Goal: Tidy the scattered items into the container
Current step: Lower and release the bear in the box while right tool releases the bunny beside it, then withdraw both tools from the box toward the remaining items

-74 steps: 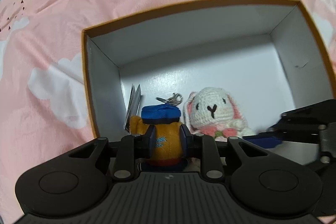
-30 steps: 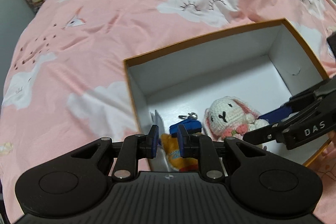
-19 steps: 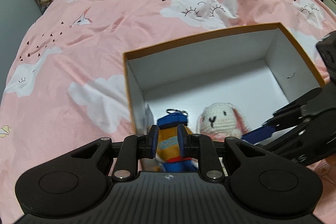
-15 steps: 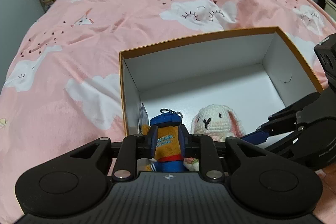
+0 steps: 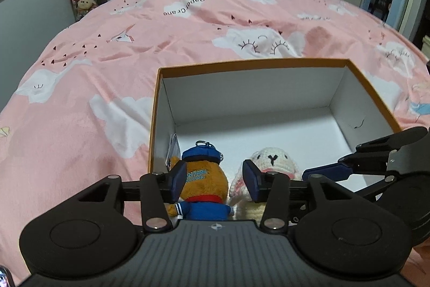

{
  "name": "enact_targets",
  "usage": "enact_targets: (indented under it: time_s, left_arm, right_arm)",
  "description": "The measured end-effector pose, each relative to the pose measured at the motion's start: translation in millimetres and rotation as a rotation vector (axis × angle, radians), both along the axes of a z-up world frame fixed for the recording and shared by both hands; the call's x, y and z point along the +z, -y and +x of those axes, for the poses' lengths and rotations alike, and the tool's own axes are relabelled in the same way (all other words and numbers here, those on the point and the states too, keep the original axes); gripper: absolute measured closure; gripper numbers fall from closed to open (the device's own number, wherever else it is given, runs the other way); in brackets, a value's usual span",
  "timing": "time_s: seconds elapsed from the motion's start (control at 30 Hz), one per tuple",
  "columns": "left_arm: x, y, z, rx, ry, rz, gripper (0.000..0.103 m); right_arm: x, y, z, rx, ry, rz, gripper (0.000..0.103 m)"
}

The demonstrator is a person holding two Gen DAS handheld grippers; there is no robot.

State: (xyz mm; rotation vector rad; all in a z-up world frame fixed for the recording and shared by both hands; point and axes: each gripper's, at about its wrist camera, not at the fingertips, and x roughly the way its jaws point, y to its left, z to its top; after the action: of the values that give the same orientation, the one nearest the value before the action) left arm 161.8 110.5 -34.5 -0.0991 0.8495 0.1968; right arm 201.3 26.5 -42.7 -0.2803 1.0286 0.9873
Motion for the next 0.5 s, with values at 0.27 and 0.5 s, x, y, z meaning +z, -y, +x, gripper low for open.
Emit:
enact_targets:
  time_s: [0.27,0.5]
  left_arm:
    - [5.8,1.9,-14.5,0.016,0.058,-0.019,0.037]
    - [10.4,2.5,-27.0,0.029,0.085,-0.025,0.033]
  right_arm:
    - [11.4,14.3,-15.5,-0.038,0.086,0.015,0.039]
    - [22.3,29.6,-32.2,-0.075,0.169,0.077,0.03]
